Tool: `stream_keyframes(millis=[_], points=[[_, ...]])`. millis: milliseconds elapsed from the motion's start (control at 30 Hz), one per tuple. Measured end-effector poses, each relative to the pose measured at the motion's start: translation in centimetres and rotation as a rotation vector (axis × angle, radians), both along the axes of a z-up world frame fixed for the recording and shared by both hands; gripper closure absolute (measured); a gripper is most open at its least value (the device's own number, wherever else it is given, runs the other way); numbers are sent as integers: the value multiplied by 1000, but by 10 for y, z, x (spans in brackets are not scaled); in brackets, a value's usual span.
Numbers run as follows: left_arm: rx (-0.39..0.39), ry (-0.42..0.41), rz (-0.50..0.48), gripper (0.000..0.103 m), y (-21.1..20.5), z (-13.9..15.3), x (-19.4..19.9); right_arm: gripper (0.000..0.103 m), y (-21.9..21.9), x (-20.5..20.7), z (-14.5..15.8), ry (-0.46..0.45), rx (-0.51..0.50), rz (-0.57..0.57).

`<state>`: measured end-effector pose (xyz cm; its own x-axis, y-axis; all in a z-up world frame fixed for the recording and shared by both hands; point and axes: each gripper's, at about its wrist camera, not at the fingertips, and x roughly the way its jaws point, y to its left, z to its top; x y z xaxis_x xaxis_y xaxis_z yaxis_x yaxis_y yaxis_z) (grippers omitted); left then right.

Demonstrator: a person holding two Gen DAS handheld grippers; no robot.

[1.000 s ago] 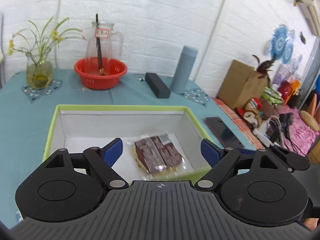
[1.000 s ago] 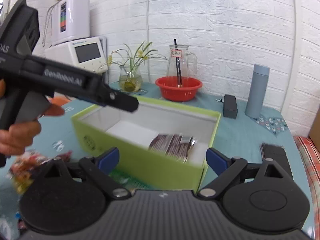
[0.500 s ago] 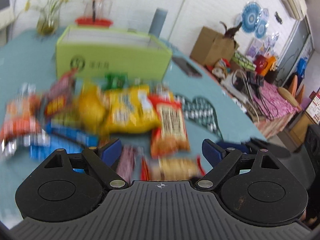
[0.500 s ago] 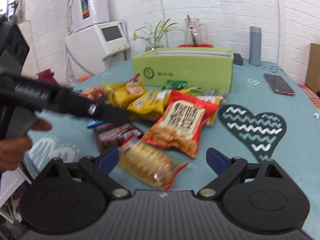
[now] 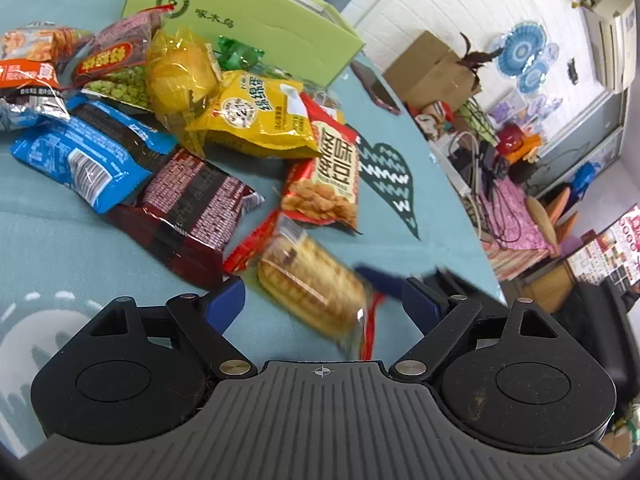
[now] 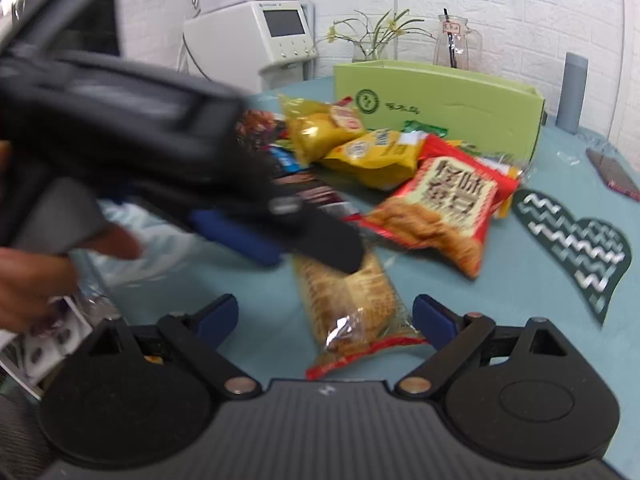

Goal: Organize snacks
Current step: 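Move the left gripper to the clear bread bag with red top and grasp it, then carry the bread bag with the left gripper into the green box and release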

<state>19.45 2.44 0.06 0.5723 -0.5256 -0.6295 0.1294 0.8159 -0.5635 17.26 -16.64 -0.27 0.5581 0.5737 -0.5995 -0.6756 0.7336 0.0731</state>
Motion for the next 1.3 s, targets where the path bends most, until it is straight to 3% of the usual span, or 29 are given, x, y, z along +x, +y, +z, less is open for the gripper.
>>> stream_keyframes(millis=[233,400,500,533,567,600,733,867,1033,1167,1300], points=[[23,0,38,28,11,1,-11,10,2,-7,6,-40,-18,-96],[46,2,64,32,10,1,-17,11,9,4,1,-23,-36,-65],[89,-27,51,42,1,0,-15,34,12,-2,0,-60,-57,-45],[106,-38,37,59,-3,-1,-14,49,12,-3,2,-58,-52,-49],[119,-46,13,70,-8,-3,-12,55,12,-5,3,-60,-55,-57],[132,-54,-6,79,-12,-4,-11,55,13,-6,4,-57,-61,-68],[122,-53,-36,90,-16,0,-7,54,7,-8,10,-36,-49,-106],[64,-70,-54,90,-13,18,2,53,-2,-1,32,-27,24,-150],[60,-169,-22,89,0,55,17,48,7,22,62,-63,112,-124],[95,-234,53,89,20,78,48,48,34,62,78,-112,126,-73],[123,-265,108,89,42,94,103,48,63,127,93,-151,112,-33]])
